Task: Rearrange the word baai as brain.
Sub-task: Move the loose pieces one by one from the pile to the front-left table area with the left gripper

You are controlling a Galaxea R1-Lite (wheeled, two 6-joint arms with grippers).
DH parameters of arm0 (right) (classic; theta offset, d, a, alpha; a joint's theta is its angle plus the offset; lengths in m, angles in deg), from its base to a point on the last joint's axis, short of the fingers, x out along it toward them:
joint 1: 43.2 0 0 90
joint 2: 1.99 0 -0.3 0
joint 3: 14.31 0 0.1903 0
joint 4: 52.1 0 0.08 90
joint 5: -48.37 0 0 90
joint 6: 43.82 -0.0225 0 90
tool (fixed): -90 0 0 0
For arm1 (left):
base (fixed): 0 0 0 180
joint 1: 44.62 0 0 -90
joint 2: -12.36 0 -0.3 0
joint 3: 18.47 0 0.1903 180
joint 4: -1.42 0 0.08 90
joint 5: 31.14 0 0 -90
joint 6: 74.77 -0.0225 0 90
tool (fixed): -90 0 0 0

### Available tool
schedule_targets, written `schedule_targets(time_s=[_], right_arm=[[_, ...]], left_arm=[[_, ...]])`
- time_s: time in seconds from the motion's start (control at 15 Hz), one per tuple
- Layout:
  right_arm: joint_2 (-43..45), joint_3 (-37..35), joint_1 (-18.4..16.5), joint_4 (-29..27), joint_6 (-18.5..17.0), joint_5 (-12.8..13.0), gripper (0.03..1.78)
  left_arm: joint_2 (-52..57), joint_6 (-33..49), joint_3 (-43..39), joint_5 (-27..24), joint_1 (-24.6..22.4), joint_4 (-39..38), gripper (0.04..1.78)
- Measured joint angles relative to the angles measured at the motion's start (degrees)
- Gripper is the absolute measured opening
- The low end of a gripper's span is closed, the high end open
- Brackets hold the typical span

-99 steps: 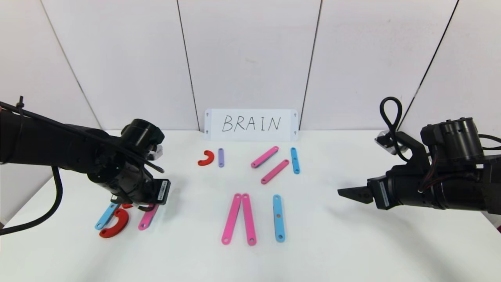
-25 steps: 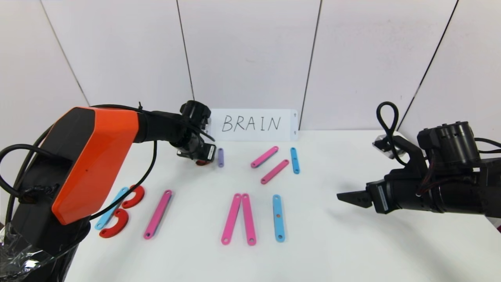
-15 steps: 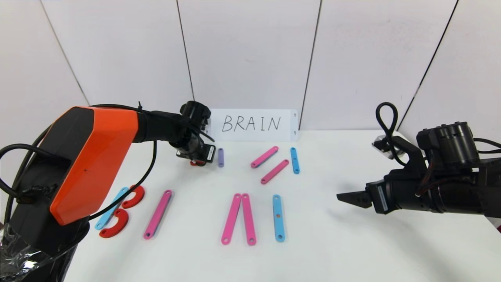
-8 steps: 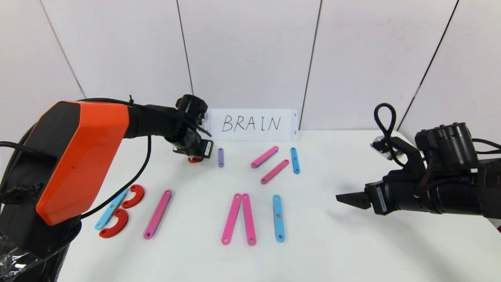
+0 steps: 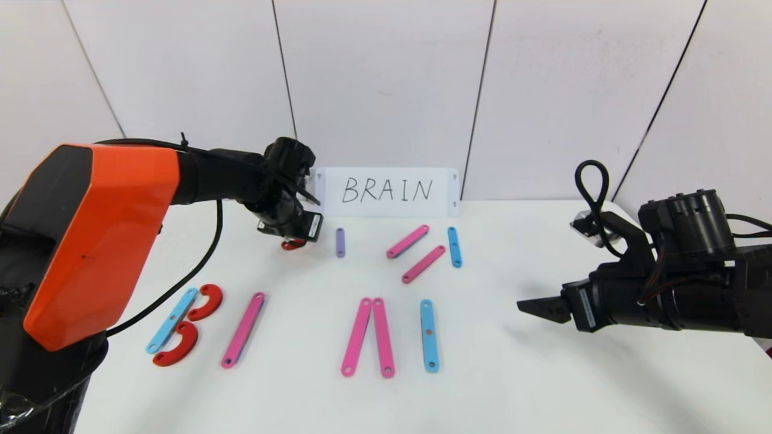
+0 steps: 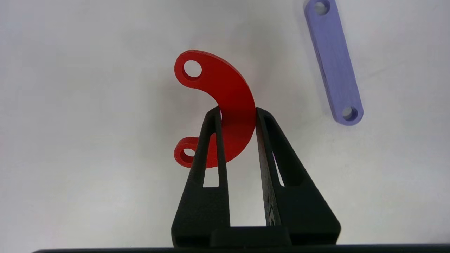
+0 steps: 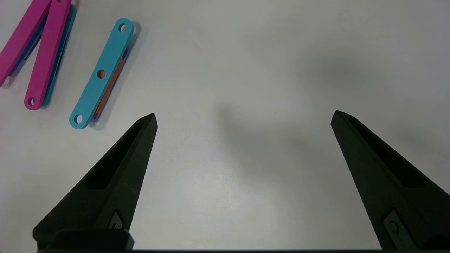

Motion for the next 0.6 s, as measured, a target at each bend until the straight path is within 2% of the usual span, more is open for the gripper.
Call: schedule_targets(time_s=[0.13, 0.4, 0.6], right_arm=[[0.05, -0.07, 0.00, -0.02, 0.00, 0.00, 1.73], [0.00, -0.11, 0.29, -0.02, 0.00, 0.02, 1.73], [0.00, -0.16, 0.35, 0.00, -0.01, 0.04, 1.73]], left_arm=[[1.73, 3.94, -0.74, 2.12, 0.15, 4.57, 0.29], [5.71, 18.44, -3.30, 2.60, 1.08, 14.03, 0.29], [7.64, 24.56, -4.85, 2.51, 1.66, 14.97, 0.29]])
